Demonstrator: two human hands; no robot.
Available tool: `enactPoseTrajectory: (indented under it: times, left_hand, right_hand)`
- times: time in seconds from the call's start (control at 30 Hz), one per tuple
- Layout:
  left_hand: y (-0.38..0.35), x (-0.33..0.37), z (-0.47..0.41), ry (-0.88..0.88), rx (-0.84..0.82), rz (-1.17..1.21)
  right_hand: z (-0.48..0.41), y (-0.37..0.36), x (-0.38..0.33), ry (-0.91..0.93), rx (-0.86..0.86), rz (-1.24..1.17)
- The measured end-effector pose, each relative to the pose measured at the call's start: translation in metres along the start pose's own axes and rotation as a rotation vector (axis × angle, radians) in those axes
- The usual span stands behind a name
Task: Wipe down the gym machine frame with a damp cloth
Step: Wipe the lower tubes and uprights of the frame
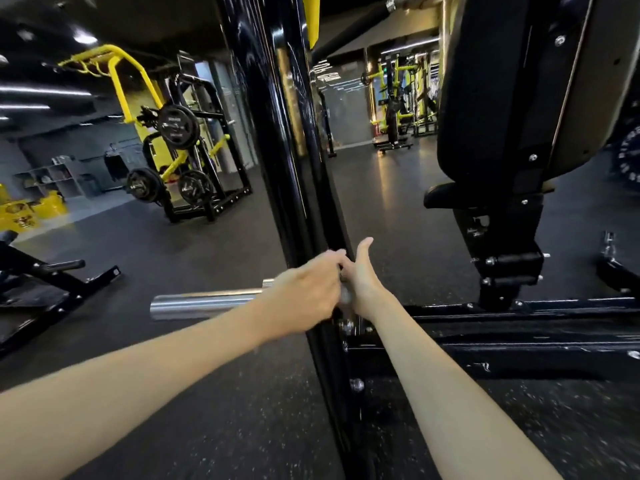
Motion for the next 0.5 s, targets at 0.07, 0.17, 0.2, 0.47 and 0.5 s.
enactPoseTrajectory:
  times: [0.07, 0.17, 0.2, 0.47, 0.5]
  left_hand:
    - [-0.010, -0.032, 0.004, 0.254, 0.163, 0.005]
    - [-0.022, -0.021, 0.020, 0.425, 0.282, -0.002]
    - [-0.028, -0.003, 0.026, 0.396, 0.269, -0.002]
    - [-0.031, -0.027, 0.029, 0.642, 0.407, 0.086]
    - [-0.032, -0.030, 0.028, 0.710, 0.429, 0.136]
  right_hand:
    - [-0.001, -0.003, -0.001, 0.046, 0.026, 0.004]
    - [0.004, 0.004, -0.003, 0.070, 0.101, 0.039]
    - [0.004, 0.009, -0.002, 0.078, 0.112, 0.065]
    - [0.021, -0.008, 0.009, 0.083, 0.163, 0.165]
    - [0.023, -0.009, 0.009, 0.085, 0.175, 0.169]
Point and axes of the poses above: each hand's wrist, its own z-axis away from the middle knuckle, its own y-axis out of the back of the hand, x = y × z, the point moved 3 cm from there along -z, towards the middle knuckle
